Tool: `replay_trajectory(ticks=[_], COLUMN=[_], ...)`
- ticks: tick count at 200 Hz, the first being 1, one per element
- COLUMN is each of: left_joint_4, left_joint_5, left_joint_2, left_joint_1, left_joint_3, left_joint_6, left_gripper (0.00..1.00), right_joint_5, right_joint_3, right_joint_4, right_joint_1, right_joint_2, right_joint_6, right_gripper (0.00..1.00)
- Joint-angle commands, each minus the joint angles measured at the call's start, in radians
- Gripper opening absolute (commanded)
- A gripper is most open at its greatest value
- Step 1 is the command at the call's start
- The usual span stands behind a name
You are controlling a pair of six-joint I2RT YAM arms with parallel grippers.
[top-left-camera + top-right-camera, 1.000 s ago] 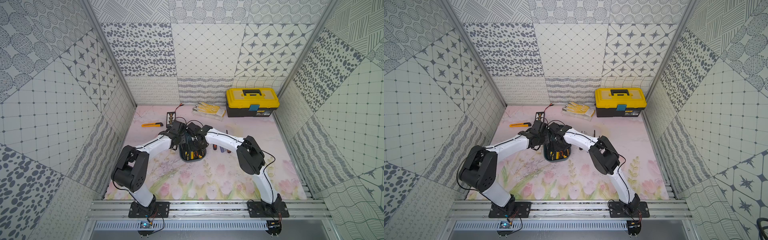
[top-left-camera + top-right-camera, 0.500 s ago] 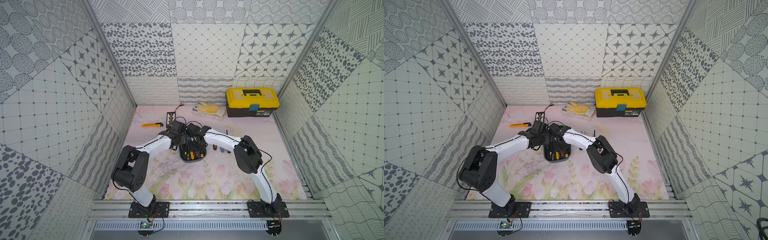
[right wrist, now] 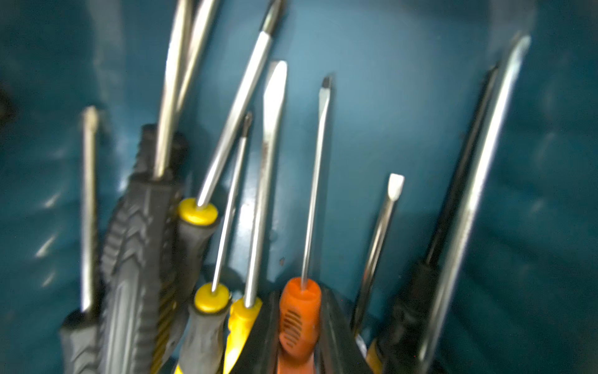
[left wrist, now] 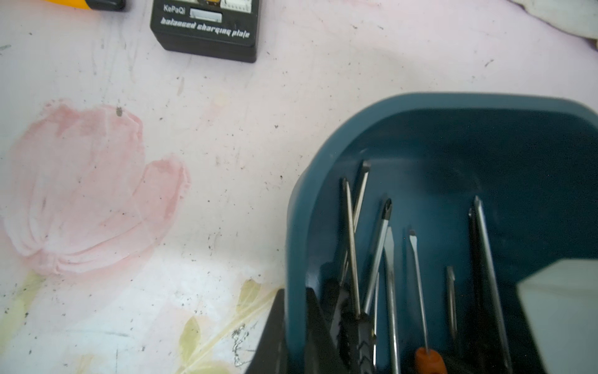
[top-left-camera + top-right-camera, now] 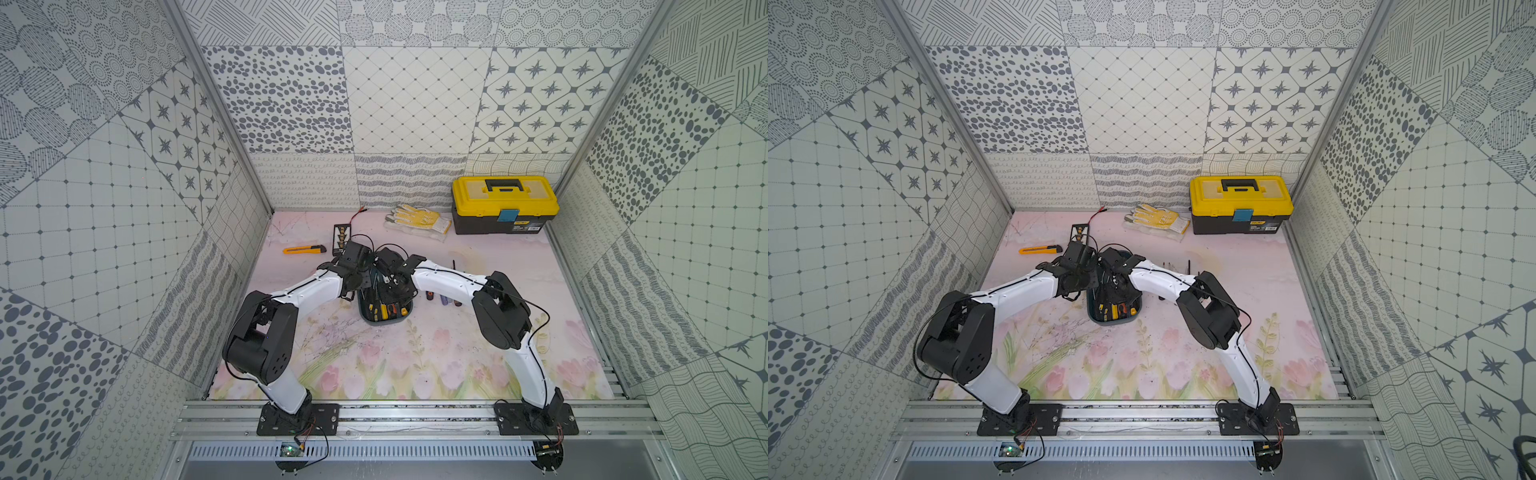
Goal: Take out the screwdriver from the storage box
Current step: Pick up the screwdriver from the storage box, then place the screwdriver at the center of the board.
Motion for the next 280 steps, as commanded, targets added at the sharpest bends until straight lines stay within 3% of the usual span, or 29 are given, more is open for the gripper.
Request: replay_trajectory(ticks=[1, 63, 135, 203, 247, 280], left_joint_4=[0.074, 0.070, 0.067, 0.070, 0.067, 0.063], left_joint_5=[-0.034, -0.037, -0.040, -0.037, -0.038, -0.037], left_joint_2=[-0.006, -0.005, -0.003, 0.000, -0.001, -0.005], left_joint_1=[0.003, 0.005, 0.004, 0.004, 0.004, 0.004], left_joint_3=[0.007, 0.009, 0.008, 0.005, 0.006, 0.007], left_joint_6=[0.016, 0.017, 0.019, 0.016, 0.019, 0.019], left_gripper=[0.00, 0.00, 0.00, 0.00, 0.00, 0.00], right_joint_5=[-0.021, 0.000, 0.028, 0.045, 0.045, 0.085], right_joint_3=[-0.014, 0.016, -0.064, -0.313, -0.413, -0.443], right_joint_4=[0.108, 0.114, 0.145, 0.123, 0.060, 0.024], right_joint_1=[0.002, -0.004, -0.058, -0.292, -0.456, -0.508], right_joint_2=[-0.080, -0.109, -0.244, -0.459, -0.488, -0.461], right_joint_6=[0.001, -0.023, -0.039, -0.085, -0.094, -0.144], right_gripper=[0.00, 0.00, 0.00, 0.00, 0.00, 0.00])
